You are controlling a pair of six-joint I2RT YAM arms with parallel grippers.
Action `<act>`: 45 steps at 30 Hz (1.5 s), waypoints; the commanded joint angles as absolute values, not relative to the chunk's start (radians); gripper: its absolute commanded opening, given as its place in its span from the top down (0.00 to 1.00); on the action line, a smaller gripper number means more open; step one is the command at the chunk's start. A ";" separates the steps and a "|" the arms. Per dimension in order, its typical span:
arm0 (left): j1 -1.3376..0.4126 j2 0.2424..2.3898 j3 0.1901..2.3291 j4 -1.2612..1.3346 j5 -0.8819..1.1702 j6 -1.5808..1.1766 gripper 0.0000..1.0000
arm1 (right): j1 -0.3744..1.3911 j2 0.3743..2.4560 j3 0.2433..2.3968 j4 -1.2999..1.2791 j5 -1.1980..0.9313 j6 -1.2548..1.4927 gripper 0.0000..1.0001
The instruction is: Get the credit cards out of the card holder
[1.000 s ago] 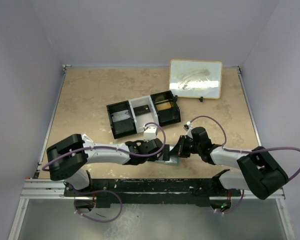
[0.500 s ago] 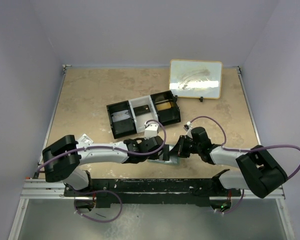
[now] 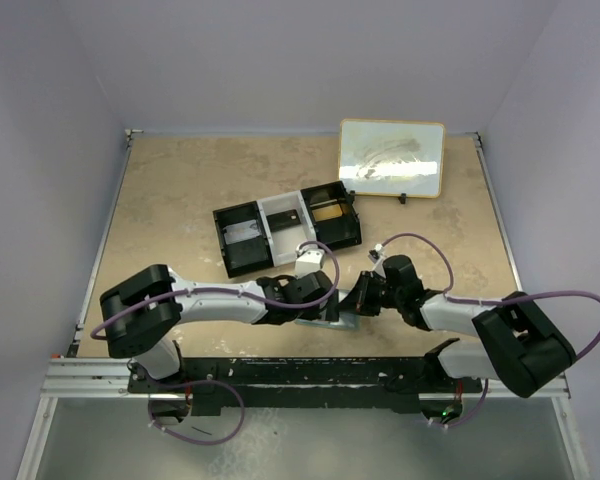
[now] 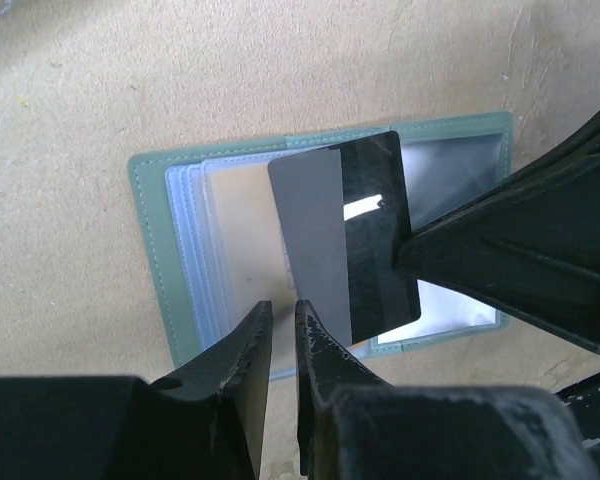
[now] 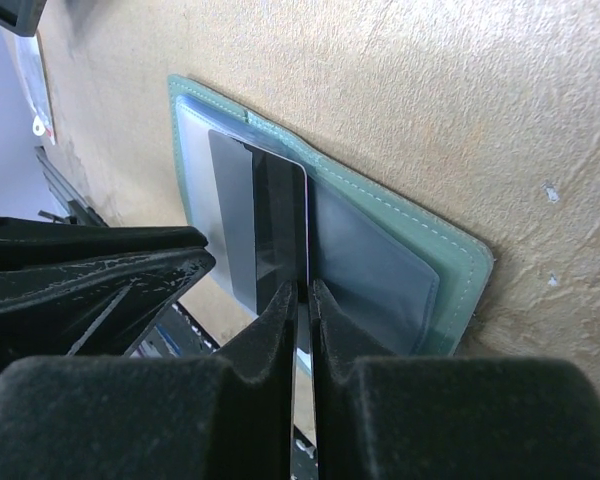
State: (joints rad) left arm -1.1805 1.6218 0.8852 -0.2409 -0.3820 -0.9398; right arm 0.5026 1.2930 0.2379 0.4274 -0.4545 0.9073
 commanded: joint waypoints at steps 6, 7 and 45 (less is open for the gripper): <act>-1.178 1.604 0.802 -0.176 -0.342 -0.970 0.90 | 0.496 1.272 0.204 0.463 -0.433 0.923 0.80; -1.178 1.603 0.795 -0.178 -0.341 -0.970 0.91 | 0.496 1.273 0.203 0.471 -0.437 0.928 0.78; -1.181 1.623 0.787 -0.192 -0.337 -0.979 0.95 | 0.496 1.321 0.161 0.826 -0.545 0.921 0.78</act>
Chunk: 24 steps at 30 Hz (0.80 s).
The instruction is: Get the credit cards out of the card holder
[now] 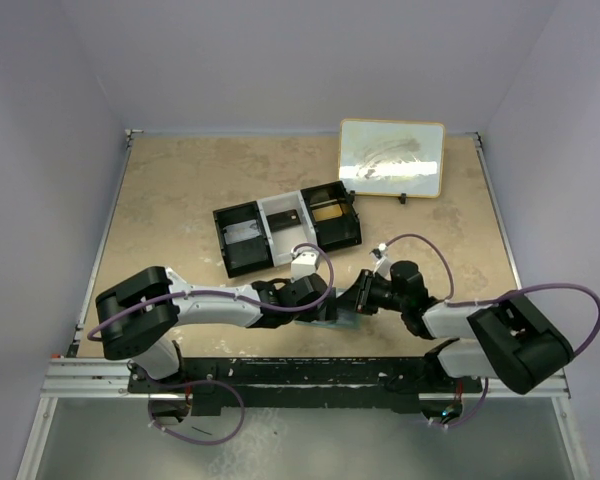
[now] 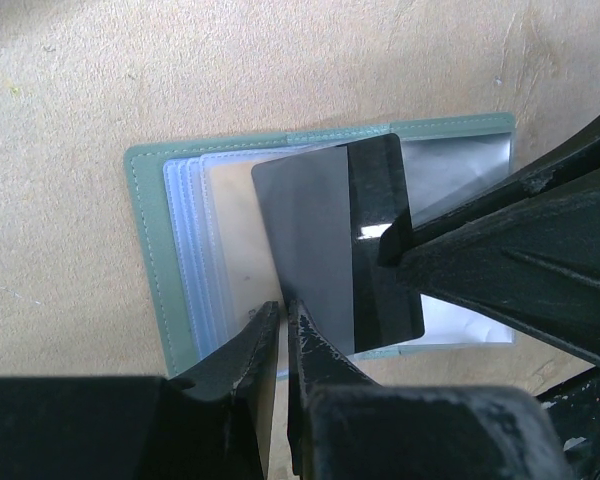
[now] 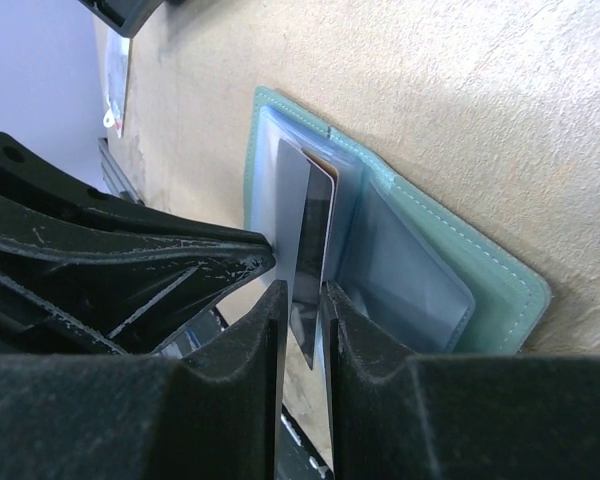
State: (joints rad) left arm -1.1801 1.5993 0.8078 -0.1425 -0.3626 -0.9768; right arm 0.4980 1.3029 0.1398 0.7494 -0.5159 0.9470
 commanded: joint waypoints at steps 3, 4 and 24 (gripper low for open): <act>-1.181 1.621 0.786 -0.190 -0.339 -0.980 0.95 | 0.496 1.360 0.163 0.853 -0.577 0.915 0.78; -1.181 1.622 0.787 -0.190 -0.339 -0.980 0.95 | 0.496 1.372 0.161 0.862 -0.579 0.916 0.78; -1.181 1.605 0.774 -0.207 -0.357 -0.990 0.96 | 0.496 1.412 0.165 0.795 -0.510 0.959 1.00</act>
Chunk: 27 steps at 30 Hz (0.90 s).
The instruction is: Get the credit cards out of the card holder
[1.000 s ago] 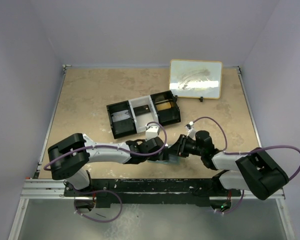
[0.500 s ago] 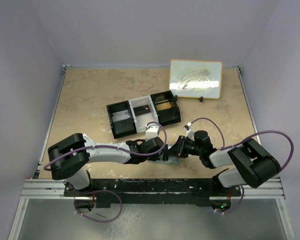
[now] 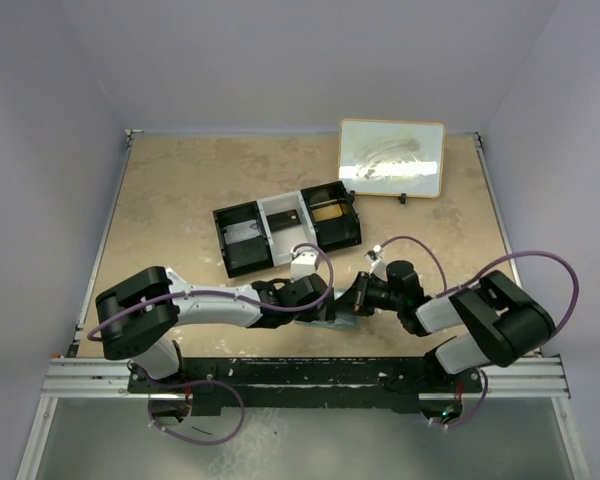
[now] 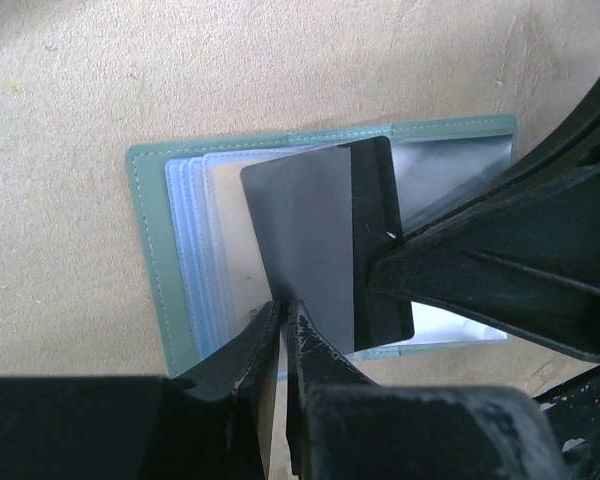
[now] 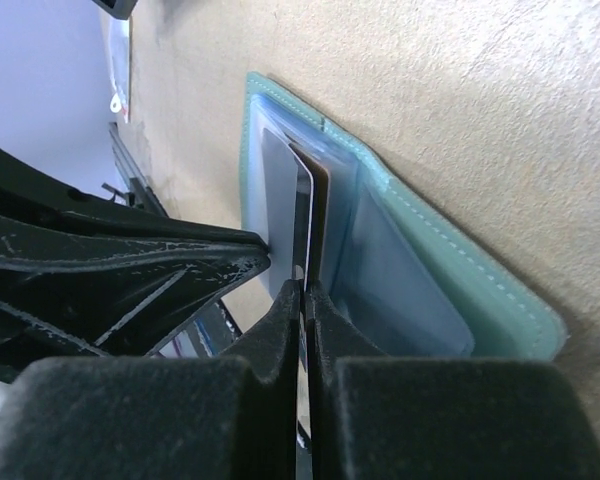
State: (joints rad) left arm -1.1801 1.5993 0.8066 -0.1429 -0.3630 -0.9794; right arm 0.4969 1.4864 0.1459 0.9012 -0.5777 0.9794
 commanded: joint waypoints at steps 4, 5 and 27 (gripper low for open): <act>-1.181 1.605 0.767 -0.221 -0.368 -1.002 0.96 | 0.497 1.249 0.181 0.541 -0.383 0.934 1.00; -1.181 1.605 0.763 -0.219 -0.369 -1.004 0.96 | 0.495 1.206 0.181 0.488 -0.358 0.929 1.00; -1.189 1.596 0.771 -0.181 -0.359 -1.003 0.96 | 0.494 1.113 0.102 0.462 -0.374 1.009 0.95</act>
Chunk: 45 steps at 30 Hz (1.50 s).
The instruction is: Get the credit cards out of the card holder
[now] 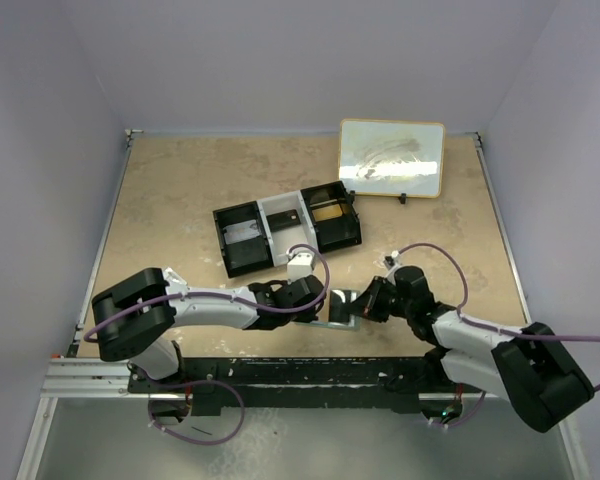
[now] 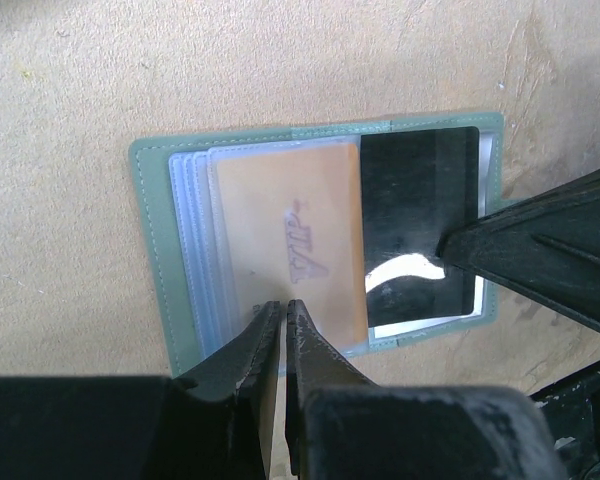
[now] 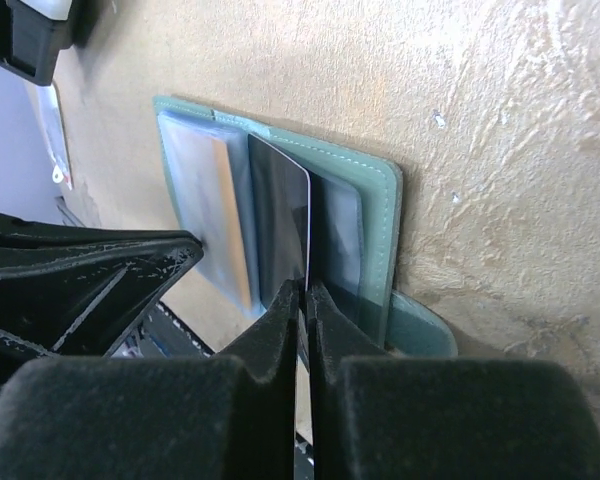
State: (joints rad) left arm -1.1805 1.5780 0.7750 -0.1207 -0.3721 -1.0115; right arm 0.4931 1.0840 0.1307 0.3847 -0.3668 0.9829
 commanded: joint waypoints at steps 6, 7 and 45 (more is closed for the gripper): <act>-1.190 1.602 0.772 -0.182 -0.356 -0.998 0.96 | 0.494 1.122 0.138 0.508 -0.397 1.001 0.79; -1.190 1.602 0.774 -0.183 -0.356 -0.999 0.96 | 0.495 1.131 0.142 0.519 -0.403 1.003 0.78; -1.149 1.263 0.900 -0.528 -0.618 -0.903 0.42 | 0.497 0.740 0.427 0.315 -0.331 0.408 1.00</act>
State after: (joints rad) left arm -1.1912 1.3251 0.8364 -0.3618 -0.5293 -0.9558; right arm 0.4927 0.7155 0.3664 0.2283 -0.2810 0.5377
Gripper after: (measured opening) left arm 0.561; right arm 0.008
